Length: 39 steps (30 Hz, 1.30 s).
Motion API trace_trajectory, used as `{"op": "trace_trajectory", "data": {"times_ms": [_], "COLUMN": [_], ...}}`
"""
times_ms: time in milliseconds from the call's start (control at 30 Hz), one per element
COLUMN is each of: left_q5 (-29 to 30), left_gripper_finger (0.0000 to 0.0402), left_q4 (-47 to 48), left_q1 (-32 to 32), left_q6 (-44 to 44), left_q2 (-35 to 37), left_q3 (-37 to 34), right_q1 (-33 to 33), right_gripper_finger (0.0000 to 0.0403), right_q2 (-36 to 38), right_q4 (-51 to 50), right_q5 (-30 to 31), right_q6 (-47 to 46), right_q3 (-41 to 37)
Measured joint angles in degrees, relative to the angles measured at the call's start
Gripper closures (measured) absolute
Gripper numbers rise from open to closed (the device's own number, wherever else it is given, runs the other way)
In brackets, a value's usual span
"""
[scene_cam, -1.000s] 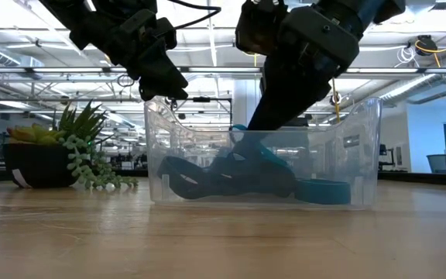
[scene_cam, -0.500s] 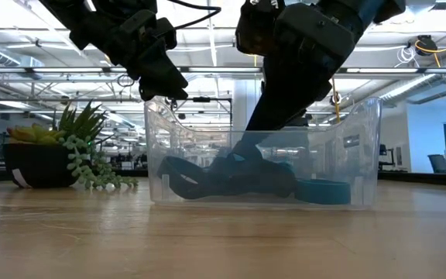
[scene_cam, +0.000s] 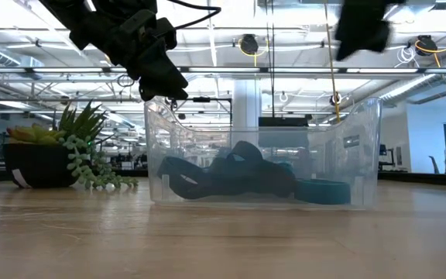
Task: Pick and place rubber bands into bin
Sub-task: Put the bottom orange rubber band into the bin
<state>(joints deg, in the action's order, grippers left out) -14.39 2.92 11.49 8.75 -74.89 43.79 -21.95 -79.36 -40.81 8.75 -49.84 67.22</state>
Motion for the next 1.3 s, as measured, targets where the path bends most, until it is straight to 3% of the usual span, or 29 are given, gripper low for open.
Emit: {"op": "trace_trajectory", "data": {"times_ms": [200,333,600,900,1300], "left_q5": [0.04,1.97,3.16,3.97,4.00], "left_gripper_finger": [0.0233,0.0233,0.0234,0.0233,0.0233], "left_q4": [-0.06,-0.09,-0.13,-0.17,-0.17], "left_q1": [0.00,0.00,0.00,0.01,0.00], "left_q6": [-1.10,-1.18,-1.22,-1.29,-2.24], "left_q2": [0.00,0.00,0.00,0.00,0.00], "left_q3": [0.00,0.00,0.00,0.00,0.00], "right_q1": [-4.43,-6.44,-7.92,-7.94,-7.94], "right_gripper_finger": [0.0249,0.0248,0.0252,0.0254,0.0255], "right_q2": [2.20,0.97,0.31,0.34,0.55], "right_q4": [-19.25,-22.42,-10.69,8.77,12.78], "right_q5": [-0.14,-1.74,-8.76,-10.56,-10.60], "right_q6": [-17.75,-24.00,-33.09,-35.11,-34.68], "right_q3": [-0.03,-1.24,-13.96,-28.38,-30.97]}}
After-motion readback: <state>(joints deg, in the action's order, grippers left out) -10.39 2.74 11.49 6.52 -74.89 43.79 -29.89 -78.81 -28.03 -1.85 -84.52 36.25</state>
